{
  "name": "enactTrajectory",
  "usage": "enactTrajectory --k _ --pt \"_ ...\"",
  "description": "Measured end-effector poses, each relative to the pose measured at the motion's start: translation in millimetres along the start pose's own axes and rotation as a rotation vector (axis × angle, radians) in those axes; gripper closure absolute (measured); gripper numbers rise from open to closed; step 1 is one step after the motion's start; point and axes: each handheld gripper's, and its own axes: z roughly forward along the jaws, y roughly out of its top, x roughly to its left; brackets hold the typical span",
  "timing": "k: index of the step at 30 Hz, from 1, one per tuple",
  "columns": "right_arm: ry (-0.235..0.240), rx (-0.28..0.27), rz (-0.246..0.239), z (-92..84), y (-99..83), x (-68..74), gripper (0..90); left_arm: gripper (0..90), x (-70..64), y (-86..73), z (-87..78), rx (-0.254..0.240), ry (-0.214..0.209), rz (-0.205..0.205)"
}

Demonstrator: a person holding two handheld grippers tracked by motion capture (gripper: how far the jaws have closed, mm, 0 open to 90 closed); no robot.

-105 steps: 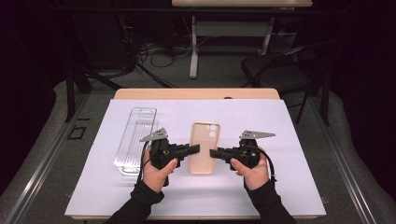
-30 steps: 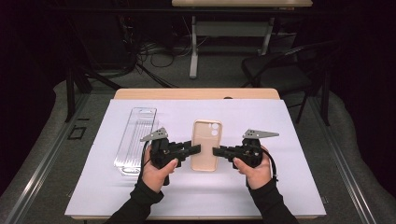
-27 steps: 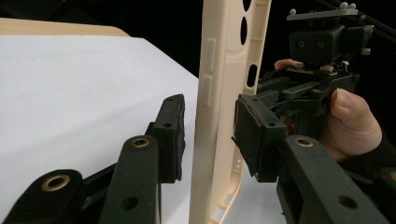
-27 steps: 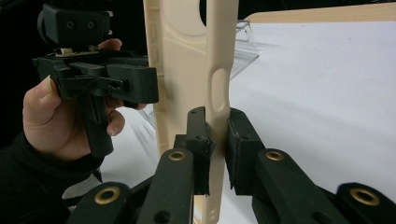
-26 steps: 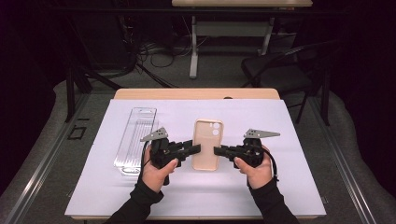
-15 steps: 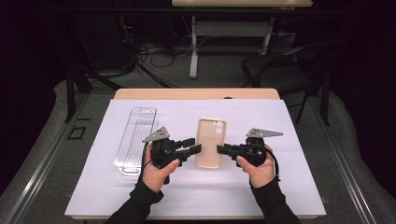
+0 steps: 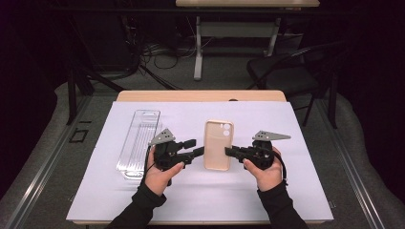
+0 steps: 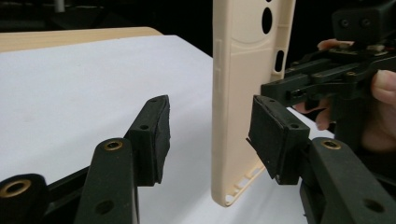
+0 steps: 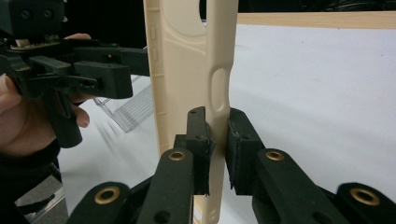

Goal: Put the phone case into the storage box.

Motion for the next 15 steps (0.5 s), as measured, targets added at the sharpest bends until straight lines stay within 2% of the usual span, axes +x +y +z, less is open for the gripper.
enactTrajectory --k 7,15 --pt "-0.011 0.002 -0.008 0.5 -0.4 -0.1 81.6 43.9 2.3 2.5 -2.8 0.014 0.049 0.017" --pt "-0.015 0.013 -0.015 2.0 -1.0 2.0 81.6 43.0 0.6 8.9 -8.7 0.043 0.113 0.066"
